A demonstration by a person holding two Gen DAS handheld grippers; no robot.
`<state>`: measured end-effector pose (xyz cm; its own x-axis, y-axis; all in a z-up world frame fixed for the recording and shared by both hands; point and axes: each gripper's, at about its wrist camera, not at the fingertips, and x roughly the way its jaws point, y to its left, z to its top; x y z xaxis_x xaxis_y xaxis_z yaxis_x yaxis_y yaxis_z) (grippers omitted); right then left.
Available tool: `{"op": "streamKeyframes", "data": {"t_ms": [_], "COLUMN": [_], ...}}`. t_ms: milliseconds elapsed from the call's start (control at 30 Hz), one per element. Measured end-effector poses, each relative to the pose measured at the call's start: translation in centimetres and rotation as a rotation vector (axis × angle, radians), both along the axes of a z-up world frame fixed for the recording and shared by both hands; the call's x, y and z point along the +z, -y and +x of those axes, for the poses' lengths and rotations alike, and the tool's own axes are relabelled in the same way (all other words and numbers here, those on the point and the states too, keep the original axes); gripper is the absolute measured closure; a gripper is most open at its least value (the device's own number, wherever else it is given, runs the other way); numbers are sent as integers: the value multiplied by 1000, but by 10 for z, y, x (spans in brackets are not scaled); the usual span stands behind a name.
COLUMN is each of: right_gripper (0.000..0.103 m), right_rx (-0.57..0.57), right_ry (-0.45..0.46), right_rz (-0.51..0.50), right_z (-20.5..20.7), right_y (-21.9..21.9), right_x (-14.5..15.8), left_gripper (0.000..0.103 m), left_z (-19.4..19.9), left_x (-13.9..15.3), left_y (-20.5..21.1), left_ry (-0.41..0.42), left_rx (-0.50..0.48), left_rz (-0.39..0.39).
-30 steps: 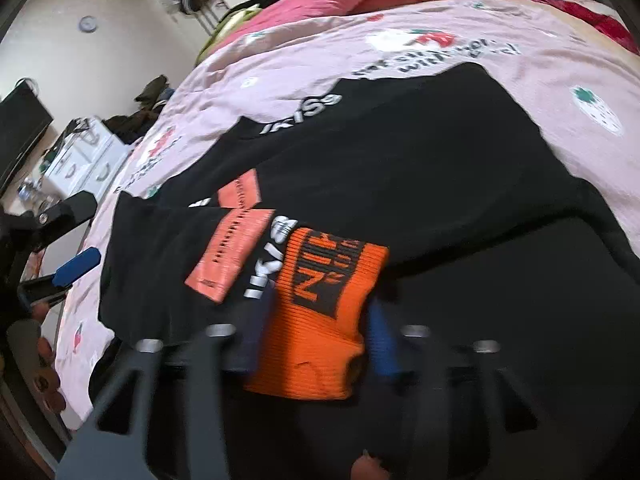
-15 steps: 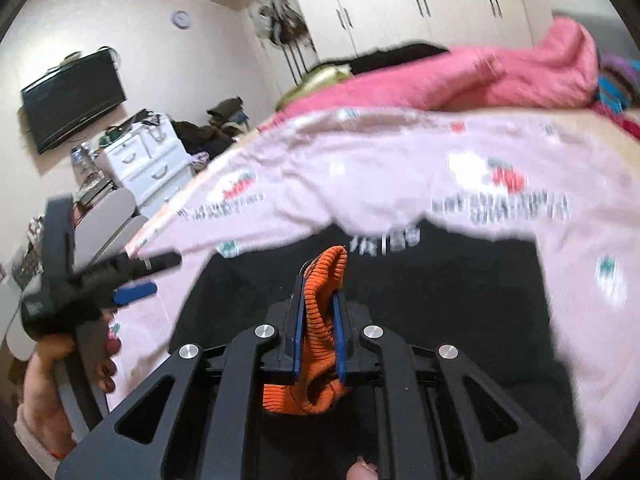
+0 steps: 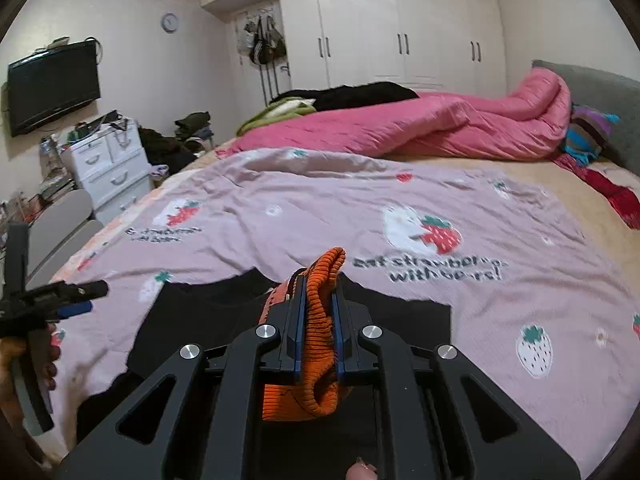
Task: Fold small clothes
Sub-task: 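Grasp an orange cuff with the right gripper and lift it, then lower the held orange cuff onto the sweater body and open the right gripper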
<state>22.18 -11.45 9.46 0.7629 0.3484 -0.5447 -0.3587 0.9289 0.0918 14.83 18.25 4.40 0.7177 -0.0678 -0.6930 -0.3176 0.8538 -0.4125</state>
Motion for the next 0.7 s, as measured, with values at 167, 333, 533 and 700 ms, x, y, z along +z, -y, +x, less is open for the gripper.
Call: {"op": "streamKeyframes", "data": {"t_ms": [167, 333, 533, 700], "right_gripper": [93, 92, 91, 91], "right_rx": [-32, -63, -89, -107], "right_ry": [-38, -79, -129, -163], "right_rz": [-11, -9, -21, -38], "right_z": [3, 8, 15, 19], "right_y": [9, 16, 21, 23], "right_x": [-20, -35, -54, -66], "left_gripper": [10, 10, 20, 21], "left_z": [3, 8, 15, 22], "left_x": [-2, -7, -17, -30], "left_y": [7, 12, 15, 16], "left_ry": [-7, -13, -43, -85], "left_rx": [-31, -60, -85, -93], "left_rz": [5, -13, -13, -13]}}
